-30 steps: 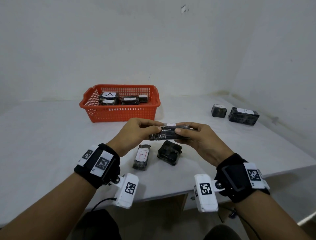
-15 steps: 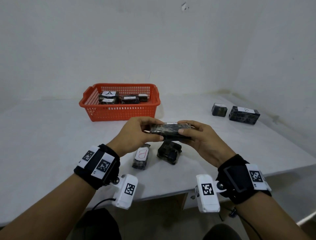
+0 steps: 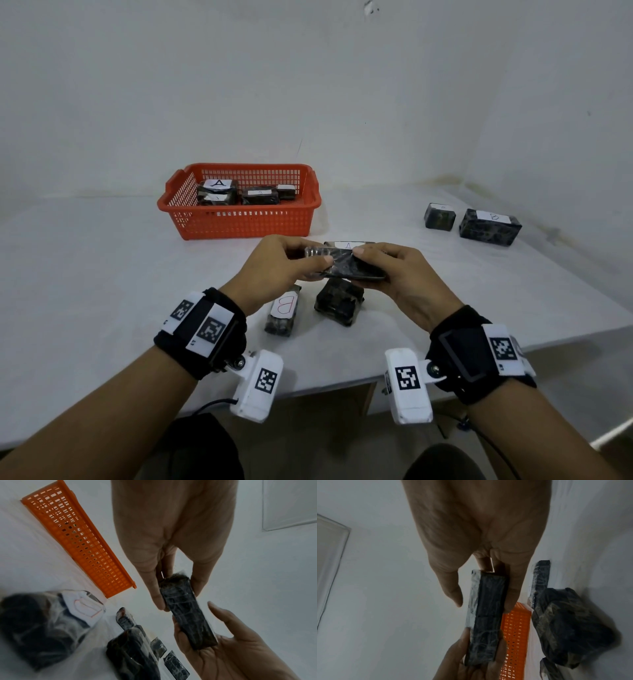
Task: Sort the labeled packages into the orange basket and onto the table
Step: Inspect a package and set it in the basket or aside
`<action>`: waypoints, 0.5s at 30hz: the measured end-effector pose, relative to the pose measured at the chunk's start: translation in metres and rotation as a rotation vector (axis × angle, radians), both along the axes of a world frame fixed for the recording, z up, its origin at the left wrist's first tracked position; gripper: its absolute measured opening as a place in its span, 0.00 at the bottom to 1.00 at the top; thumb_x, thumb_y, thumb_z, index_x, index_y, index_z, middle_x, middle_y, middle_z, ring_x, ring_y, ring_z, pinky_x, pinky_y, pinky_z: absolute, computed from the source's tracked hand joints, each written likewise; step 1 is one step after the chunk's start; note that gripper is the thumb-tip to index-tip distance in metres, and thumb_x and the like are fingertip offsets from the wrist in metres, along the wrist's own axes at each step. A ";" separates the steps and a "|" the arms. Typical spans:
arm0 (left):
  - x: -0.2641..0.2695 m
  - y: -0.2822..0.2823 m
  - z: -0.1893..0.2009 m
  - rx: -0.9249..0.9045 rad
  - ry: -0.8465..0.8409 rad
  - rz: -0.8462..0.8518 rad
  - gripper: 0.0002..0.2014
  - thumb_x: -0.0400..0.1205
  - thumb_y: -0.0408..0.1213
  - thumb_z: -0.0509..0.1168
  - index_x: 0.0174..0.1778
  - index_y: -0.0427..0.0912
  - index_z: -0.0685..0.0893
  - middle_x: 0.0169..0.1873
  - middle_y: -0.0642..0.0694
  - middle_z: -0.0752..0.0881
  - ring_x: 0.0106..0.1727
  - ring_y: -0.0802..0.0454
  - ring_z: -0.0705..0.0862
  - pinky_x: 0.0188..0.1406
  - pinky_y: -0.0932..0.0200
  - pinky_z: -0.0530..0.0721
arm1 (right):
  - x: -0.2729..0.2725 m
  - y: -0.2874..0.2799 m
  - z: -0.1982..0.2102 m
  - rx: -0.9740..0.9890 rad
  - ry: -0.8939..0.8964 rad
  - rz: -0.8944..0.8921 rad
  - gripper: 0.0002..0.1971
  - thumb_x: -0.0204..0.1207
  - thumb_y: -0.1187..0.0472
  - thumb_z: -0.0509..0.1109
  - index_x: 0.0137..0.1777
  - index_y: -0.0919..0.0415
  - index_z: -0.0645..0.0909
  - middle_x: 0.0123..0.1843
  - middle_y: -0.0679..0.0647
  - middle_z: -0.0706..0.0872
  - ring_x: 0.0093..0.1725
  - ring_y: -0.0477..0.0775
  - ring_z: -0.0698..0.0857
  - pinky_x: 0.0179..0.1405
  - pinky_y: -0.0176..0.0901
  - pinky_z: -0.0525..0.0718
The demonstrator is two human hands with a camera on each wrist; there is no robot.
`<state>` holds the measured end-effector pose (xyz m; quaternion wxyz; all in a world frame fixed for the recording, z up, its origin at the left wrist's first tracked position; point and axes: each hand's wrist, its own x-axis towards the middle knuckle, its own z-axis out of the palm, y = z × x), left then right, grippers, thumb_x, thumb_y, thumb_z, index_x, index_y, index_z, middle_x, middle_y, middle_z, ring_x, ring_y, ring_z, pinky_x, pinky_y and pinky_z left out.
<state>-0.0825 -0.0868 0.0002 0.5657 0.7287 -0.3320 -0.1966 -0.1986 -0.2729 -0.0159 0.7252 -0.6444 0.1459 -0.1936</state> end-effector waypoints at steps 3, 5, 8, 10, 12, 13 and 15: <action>0.000 -0.001 -0.002 -0.021 0.027 0.006 0.14 0.82 0.38 0.77 0.63 0.43 0.92 0.50 0.43 0.96 0.53 0.44 0.95 0.66 0.27 0.86 | 0.001 0.000 0.000 -0.025 -0.027 -0.049 0.10 0.78 0.65 0.79 0.53 0.74 0.90 0.53 0.69 0.93 0.49 0.59 0.93 0.51 0.49 0.92; 0.000 -0.002 -0.003 -0.042 0.052 0.003 0.14 0.82 0.41 0.77 0.62 0.43 0.92 0.52 0.42 0.95 0.54 0.43 0.95 0.68 0.28 0.85 | 0.000 0.000 0.002 -0.021 -0.034 -0.030 0.12 0.75 0.65 0.80 0.53 0.73 0.90 0.51 0.66 0.94 0.49 0.59 0.93 0.52 0.49 0.92; 0.001 -0.001 -0.003 -0.057 0.067 0.015 0.12 0.84 0.43 0.74 0.60 0.43 0.94 0.52 0.42 0.95 0.55 0.41 0.94 0.68 0.30 0.86 | -0.002 -0.002 0.001 -0.018 -0.027 0.048 0.18 0.67 0.66 0.83 0.56 0.72 0.89 0.52 0.66 0.93 0.51 0.61 0.93 0.58 0.53 0.92; 0.001 -0.002 -0.003 -0.065 0.061 0.034 0.12 0.83 0.42 0.75 0.59 0.42 0.94 0.50 0.41 0.95 0.54 0.38 0.94 0.65 0.30 0.87 | -0.003 0.000 0.000 -0.031 -0.017 0.052 0.18 0.68 0.72 0.83 0.58 0.73 0.88 0.56 0.68 0.93 0.53 0.63 0.93 0.57 0.52 0.92; -0.001 -0.004 -0.004 -0.092 0.060 0.047 0.10 0.84 0.38 0.75 0.58 0.39 0.94 0.50 0.40 0.95 0.55 0.37 0.94 0.63 0.38 0.90 | -0.003 0.000 -0.002 -0.045 -0.022 0.028 0.18 0.68 0.75 0.82 0.59 0.74 0.88 0.58 0.69 0.92 0.54 0.63 0.93 0.55 0.49 0.93; -0.001 -0.004 -0.005 -0.102 0.063 0.041 0.09 0.84 0.37 0.74 0.58 0.39 0.94 0.50 0.41 0.95 0.55 0.39 0.94 0.64 0.42 0.91 | -0.003 -0.001 -0.003 -0.047 -0.029 0.019 0.17 0.68 0.76 0.82 0.58 0.73 0.88 0.58 0.69 0.92 0.53 0.63 0.93 0.55 0.48 0.93; -0.001 -0.004 -0.007 -0.106 0.101 0.005 0.10 0.85 0.36 0.73 0.60 0.39 0.93 0.52 0.41 0.95 0.56 0.42 0.94 0.68 0.41 0.88 | -0.004 -0.002 -0.002 -0.033 -0.032 0.021 0.16 0.69 0.76 0.82 0.57 0.73 0.89 0.58 0.69 0.92 0.54 0.63 0.93 0.56 0.49 0.93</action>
